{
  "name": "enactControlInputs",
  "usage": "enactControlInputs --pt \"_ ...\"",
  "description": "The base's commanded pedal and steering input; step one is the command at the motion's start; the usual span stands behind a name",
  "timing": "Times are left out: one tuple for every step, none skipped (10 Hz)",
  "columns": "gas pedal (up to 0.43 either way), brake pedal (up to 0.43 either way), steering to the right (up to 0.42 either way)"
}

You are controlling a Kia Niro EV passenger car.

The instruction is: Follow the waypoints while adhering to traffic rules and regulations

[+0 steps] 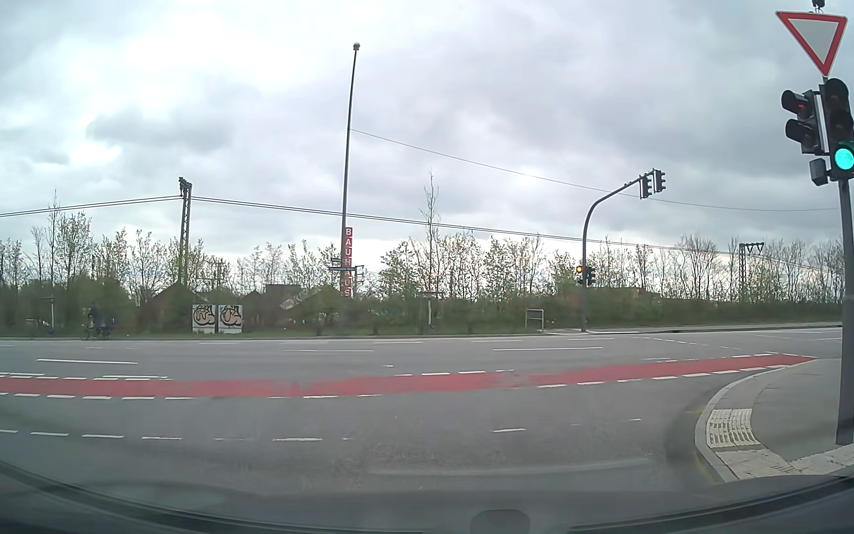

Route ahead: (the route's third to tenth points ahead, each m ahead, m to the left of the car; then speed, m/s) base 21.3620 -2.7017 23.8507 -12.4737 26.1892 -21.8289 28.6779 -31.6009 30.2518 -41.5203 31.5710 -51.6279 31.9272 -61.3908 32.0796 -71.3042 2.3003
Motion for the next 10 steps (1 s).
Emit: enactControlInputs --pt "0.28 0.006 -0.007" --pt "0.28 0.0 -0.003" --pt "0.268 0.006 -0.002" --pt "0.268 0.006 -0.002" --pt "0.268 0.006 0.0" --pt "0.268 0.006 0.003" --pt "0.268 0.006 0.008" --pt "0.268 0.0 0.011" --pt "0.268 0.006 0.018" --pt "0.26 0.006 0.028"
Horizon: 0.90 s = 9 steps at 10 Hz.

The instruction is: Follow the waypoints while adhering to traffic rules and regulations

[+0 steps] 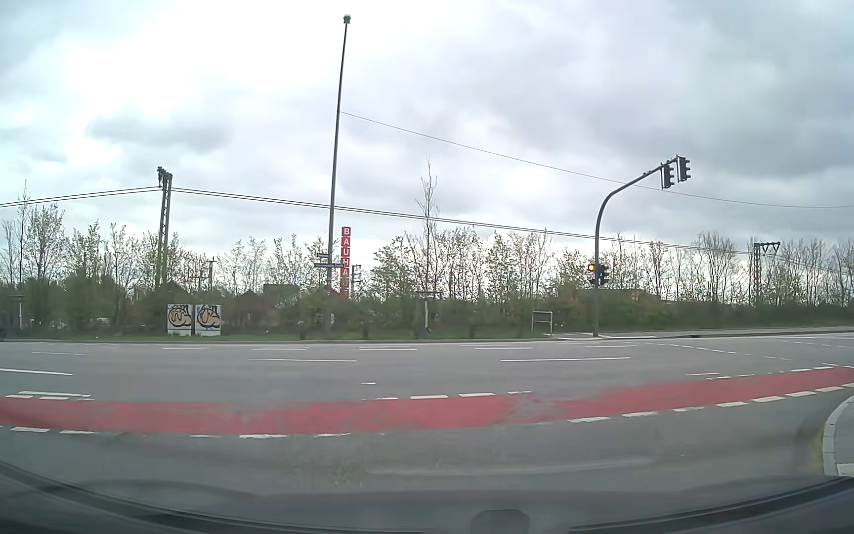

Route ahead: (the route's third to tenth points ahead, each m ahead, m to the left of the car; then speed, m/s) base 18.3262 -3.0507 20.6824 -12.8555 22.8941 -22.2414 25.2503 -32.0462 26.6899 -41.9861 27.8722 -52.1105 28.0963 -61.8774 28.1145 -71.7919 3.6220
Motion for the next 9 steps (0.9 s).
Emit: enactControlInputs --pt "0.248 0.006 0.043" --pt "0.24 0.006 0.063" --pt "0.24 0.0 0.086" --pt "0.24 0.006 0.104" --pt "0.24 0.0 0.126" --pt "0.24 0.006 0.145" --pt "0.24 0.0 0.167" --pt "0.24 0.006 0.19" --pt "0.24 0.006 0.206"
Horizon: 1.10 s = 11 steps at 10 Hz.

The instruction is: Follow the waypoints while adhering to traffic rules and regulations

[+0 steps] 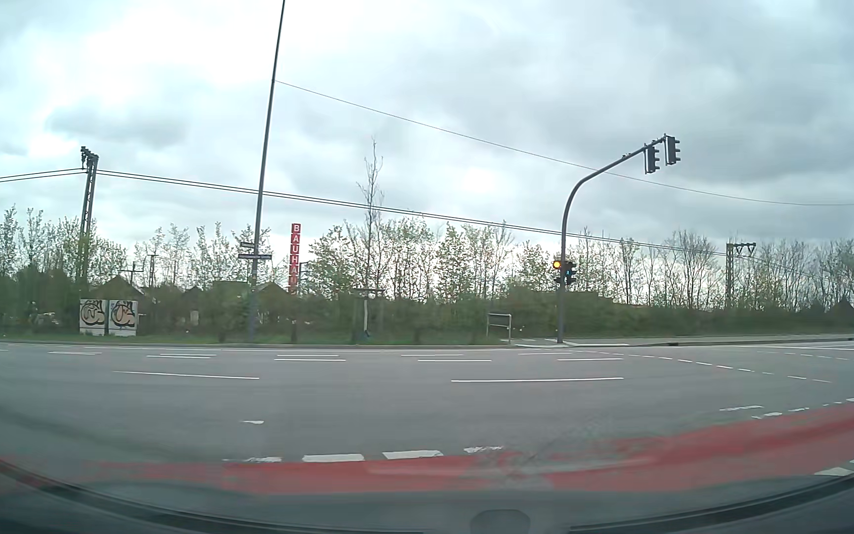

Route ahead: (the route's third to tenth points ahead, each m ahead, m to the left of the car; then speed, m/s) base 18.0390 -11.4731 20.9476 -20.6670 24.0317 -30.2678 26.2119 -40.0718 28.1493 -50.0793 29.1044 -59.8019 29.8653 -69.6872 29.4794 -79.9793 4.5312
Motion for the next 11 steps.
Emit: enactControlInputs --pt "0.22 0.006 0.225" --pt "0.209 0.006 0.244" --pt "0.209 0.006 0.261" --pt "0.209 0.006 0.279" --pt "0.209 0.006 0.296" --pt "0.209 0.006 0.313" --pt "0.209 0.006 0.318" --pt "0.209 0.006 0.316" --pt "0.209 0.006 0.31" --pt "0.209 0.006 0.307" --pt "0.209 0.0 0.306"
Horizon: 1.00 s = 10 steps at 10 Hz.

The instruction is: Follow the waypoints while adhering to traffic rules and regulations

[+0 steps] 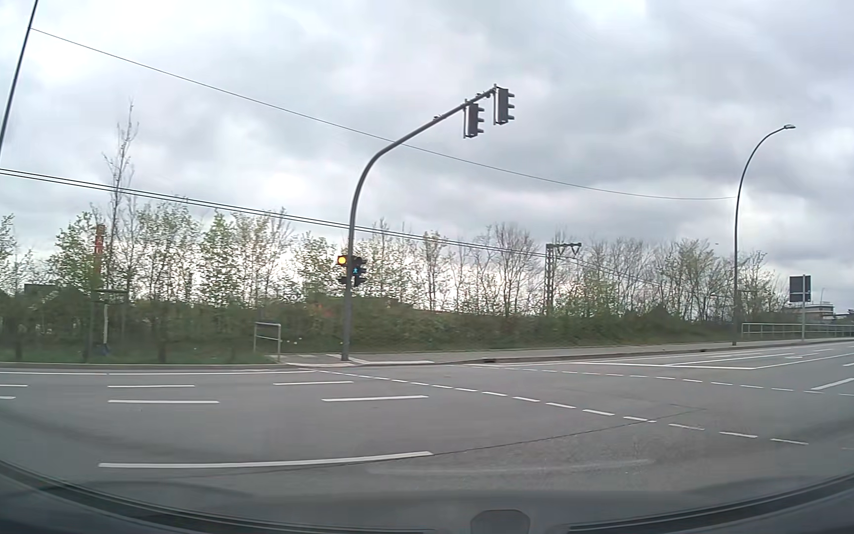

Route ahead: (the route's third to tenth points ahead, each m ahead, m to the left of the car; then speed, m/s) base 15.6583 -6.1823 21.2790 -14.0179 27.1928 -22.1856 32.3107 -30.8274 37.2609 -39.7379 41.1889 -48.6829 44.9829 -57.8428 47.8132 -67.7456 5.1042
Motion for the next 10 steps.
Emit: enactControlInputs --pt "0.209 0.0 0.306" --pt "0.22 0.0 0.306" --pt "0.22 0.006 0.307" --pt "0.22 0.006 0.308" --pt "0.22 0.006 0.311" --pt "0.22 0.006 0.312" --pt "0.228 0.006 0.312" --pt "0.228 0.006 0.312" --pt "0.228 0.006 0.312" --pt "0.228 0.006 0.311"
